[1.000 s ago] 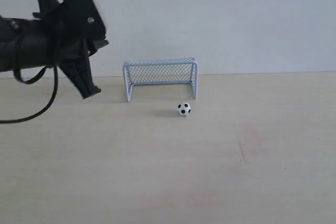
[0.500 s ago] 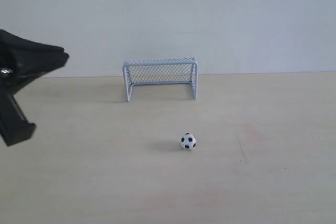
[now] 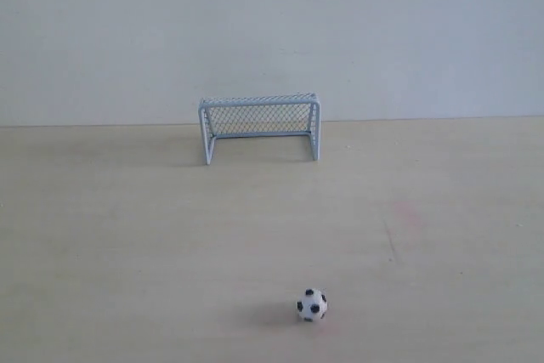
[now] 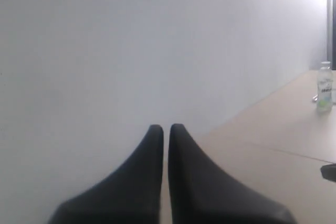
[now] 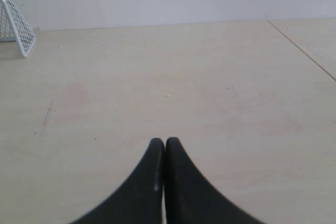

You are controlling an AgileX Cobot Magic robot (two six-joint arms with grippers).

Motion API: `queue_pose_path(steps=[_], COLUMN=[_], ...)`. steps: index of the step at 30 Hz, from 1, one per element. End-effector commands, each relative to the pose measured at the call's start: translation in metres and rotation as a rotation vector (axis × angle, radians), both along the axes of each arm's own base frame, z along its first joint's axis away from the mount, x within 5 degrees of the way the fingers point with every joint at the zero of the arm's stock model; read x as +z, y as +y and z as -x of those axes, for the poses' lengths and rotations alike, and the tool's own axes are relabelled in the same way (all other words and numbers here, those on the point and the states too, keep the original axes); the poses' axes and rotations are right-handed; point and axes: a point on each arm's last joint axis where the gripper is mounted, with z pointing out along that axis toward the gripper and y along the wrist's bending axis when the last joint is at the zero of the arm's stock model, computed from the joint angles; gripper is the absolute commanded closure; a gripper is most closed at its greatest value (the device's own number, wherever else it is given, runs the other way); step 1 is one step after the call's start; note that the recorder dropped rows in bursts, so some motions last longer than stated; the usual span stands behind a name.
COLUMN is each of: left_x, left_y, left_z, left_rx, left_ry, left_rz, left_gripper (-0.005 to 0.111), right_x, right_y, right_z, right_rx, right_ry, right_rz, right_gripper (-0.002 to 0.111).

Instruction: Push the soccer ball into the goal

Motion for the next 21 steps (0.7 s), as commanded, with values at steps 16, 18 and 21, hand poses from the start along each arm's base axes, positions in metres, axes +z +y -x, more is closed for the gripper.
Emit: queue_pose_path(steps=[16, 18, 21], left_x=[-0.001, -0.001, -0.002], left_y=[0.021, 0.022, 0.023], left_z=[0.089, 0.092, 0.095], left_rx=[-0.123, -0.123, -0.123], left_ry=[-0.231, -0.244, -0.255], left_rz=[0.12, 0.123, 0.126], left_gripper=[0.102, 0.102, 0.102], right_x=[0.001, 0.001, 0.001], right_y=[0.0, 0.0, 0.0], right_z=[0.0, 0.0, 0.0], right_rx=[-0.001, -0.001, -0.001], right_ry=[-0.013, -0.013, -0.013], right_rz=[0.012, 0.012, 0.012], right_gripper=[0.109, 0.109, 0.109])
